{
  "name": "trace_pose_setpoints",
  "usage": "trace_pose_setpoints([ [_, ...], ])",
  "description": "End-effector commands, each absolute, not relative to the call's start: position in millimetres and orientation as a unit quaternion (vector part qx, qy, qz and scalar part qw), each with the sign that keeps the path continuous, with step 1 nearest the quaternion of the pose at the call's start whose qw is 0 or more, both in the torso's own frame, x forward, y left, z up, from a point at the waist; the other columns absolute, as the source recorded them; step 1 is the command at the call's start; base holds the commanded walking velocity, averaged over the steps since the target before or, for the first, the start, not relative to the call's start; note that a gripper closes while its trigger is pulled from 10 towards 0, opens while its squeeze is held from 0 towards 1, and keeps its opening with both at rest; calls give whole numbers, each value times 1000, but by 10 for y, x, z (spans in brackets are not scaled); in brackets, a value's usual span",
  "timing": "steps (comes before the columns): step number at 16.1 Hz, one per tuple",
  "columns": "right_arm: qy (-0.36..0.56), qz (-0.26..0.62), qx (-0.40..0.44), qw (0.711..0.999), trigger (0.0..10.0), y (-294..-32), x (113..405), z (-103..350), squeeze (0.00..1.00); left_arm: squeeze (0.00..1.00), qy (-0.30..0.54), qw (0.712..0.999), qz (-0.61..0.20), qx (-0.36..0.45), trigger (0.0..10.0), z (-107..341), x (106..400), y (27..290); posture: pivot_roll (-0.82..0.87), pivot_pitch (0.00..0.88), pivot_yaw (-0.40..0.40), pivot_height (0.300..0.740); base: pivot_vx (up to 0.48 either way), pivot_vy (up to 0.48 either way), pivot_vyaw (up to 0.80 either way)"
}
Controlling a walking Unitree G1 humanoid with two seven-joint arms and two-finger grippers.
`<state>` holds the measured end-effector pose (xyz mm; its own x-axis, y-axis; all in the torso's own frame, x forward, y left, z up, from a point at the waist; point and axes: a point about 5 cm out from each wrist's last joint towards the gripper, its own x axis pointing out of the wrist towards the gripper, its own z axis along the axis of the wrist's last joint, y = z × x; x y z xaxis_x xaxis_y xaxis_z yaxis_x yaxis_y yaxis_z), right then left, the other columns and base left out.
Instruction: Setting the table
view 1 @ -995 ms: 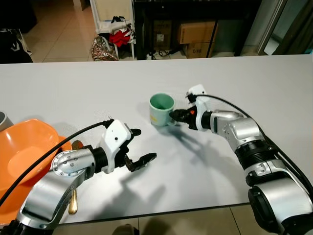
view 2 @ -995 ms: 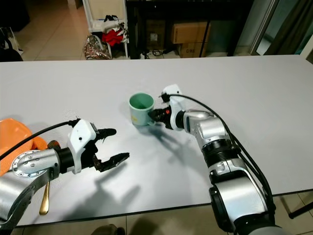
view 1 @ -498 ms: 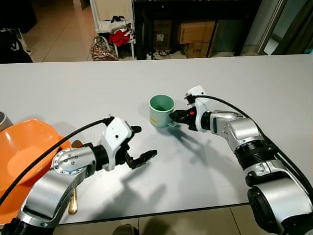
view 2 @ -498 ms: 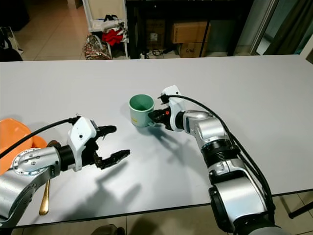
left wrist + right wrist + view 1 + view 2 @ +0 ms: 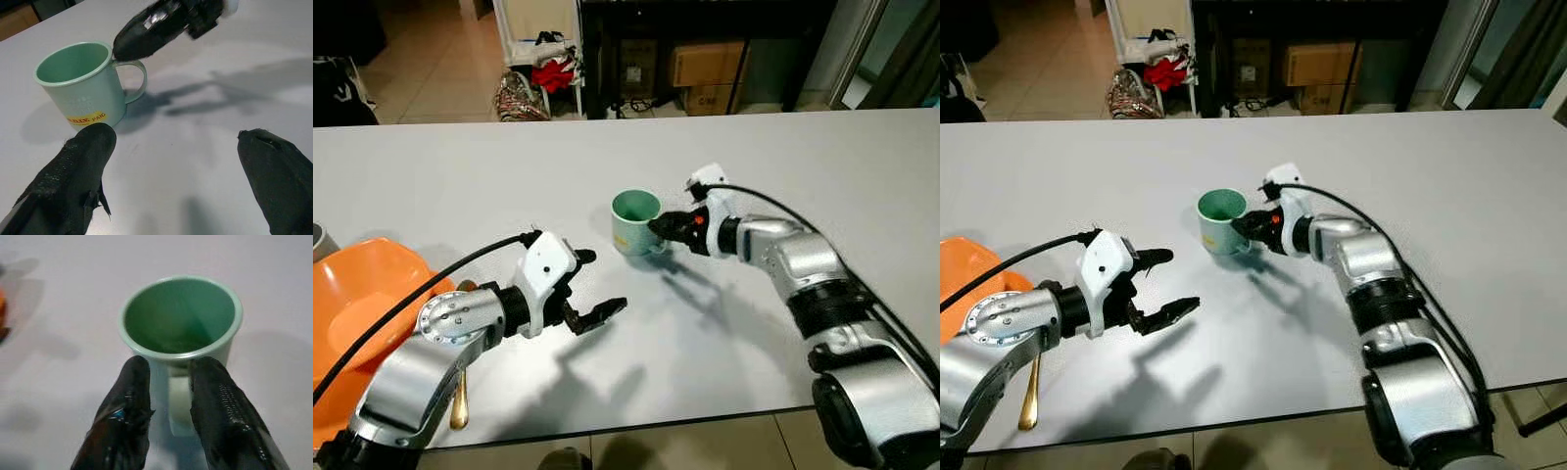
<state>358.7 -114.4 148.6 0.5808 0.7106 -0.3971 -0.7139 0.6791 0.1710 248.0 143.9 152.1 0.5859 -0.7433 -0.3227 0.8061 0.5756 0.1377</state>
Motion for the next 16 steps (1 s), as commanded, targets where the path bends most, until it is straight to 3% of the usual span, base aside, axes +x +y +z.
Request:
trace_pose_setpoints([
  [1,222,414,-7,883,10000,-1176,3532,1567,1000,129,105,881,-439,144,10000,1579,2519,1459,108,0,31,740,0,0,0],
  [3,198,428,-17,882,10000,-1323,3273,1796,1000,129,75,892,-428,124,10000,1709,2537,1486,97,0,28,740,0,0,0],
  [7,94,398,-9,913,10000,-1341,2809,1950,1000,133,36,920,-384,72,10000,1868,2557,1459,54,0,76,740,0,0,0],
  [11,41,289,35,956,10000,-1324,2473,1858,1000,133,9,971,-229,70,10000,1869,2664,1530,61,0,64,740,0,0,800],
  [14,28,229,-23,973,10000,-1343,2400,1756,1000,125,2,983,-167,74,10000,1786,2622,1508,71,0,58,740,0,0,800],
  [16,17,216,-34,976,10000,-1344,2389,1747,1000,125,1,982,-171,77,10000,1782,2585,1479,79,0,53,740,0,0,800],
])
